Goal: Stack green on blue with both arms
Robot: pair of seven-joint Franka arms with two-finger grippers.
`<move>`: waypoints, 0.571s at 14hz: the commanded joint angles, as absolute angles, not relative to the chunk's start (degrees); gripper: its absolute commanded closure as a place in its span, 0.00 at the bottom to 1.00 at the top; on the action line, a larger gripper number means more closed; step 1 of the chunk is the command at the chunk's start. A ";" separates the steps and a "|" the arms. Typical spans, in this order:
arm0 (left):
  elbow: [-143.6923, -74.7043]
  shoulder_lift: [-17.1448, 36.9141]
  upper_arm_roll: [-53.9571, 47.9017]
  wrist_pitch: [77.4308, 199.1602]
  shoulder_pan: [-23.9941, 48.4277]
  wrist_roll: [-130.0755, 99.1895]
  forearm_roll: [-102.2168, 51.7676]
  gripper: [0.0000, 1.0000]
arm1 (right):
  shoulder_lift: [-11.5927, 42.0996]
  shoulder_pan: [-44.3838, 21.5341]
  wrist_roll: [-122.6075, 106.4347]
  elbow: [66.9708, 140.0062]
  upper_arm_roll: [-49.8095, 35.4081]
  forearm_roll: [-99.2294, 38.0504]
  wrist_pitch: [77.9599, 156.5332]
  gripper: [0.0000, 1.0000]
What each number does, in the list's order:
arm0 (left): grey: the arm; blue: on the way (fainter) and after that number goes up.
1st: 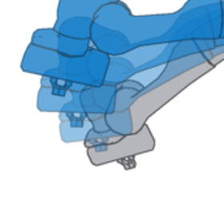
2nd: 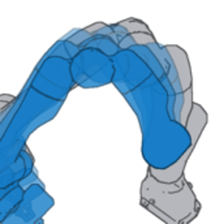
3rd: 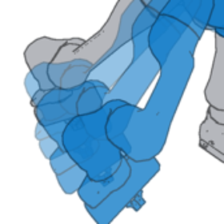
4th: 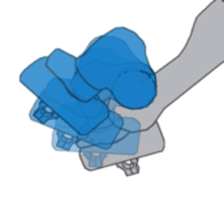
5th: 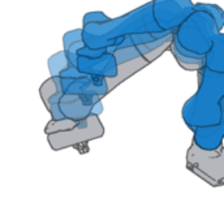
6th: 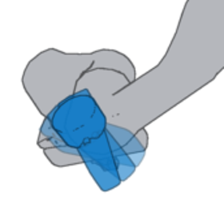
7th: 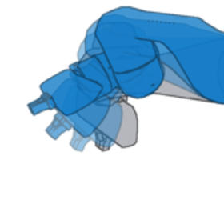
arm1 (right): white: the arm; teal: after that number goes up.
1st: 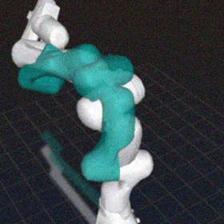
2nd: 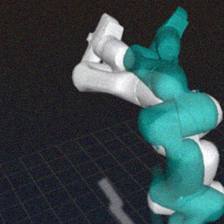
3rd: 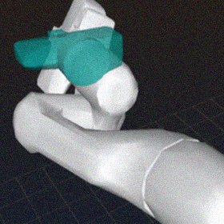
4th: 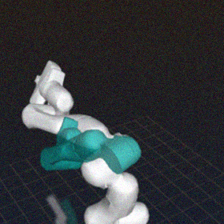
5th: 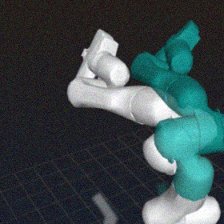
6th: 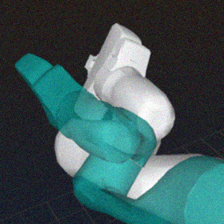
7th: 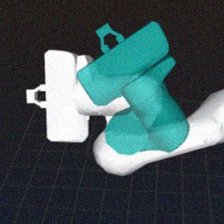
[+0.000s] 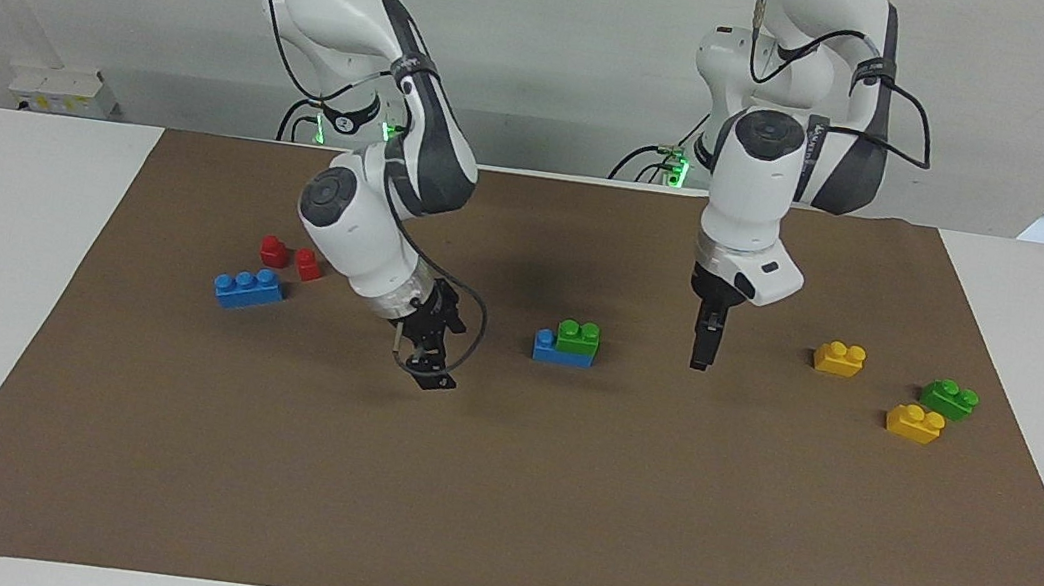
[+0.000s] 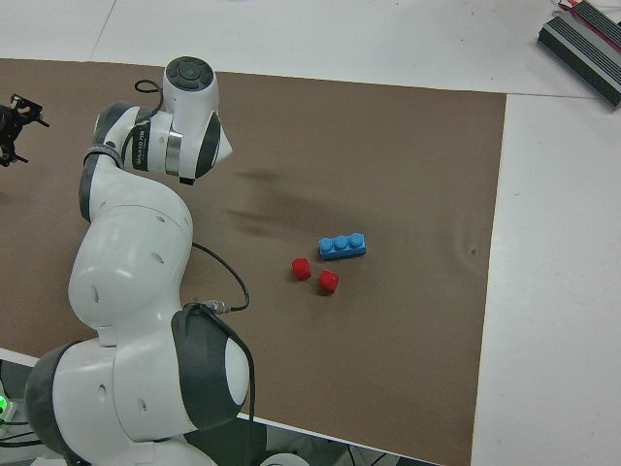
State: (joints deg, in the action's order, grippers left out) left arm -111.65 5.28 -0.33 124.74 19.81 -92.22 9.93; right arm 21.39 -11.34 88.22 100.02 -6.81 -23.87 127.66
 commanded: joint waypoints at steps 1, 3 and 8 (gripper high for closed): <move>-109.87 5.01 -0.70 123.22 15.75 -80.29 10.46 0.00 | 16.45 -5.91 70.73 100.64 -7.38 -20.15 121.32 0.00; -108.64 5.01 -0.79 122.18 13.11 -68.27 10.28 0.00 | 14.07 -2.65 57.38 98.36 -7.38 -14.18 113.78 0.00; -104.34 5.01 -0.79 117.26 8.10 -38.30 7.93 0.00 | 4.77 0.70 26.10 97.20 -7.38 -7.21 99.78 0.00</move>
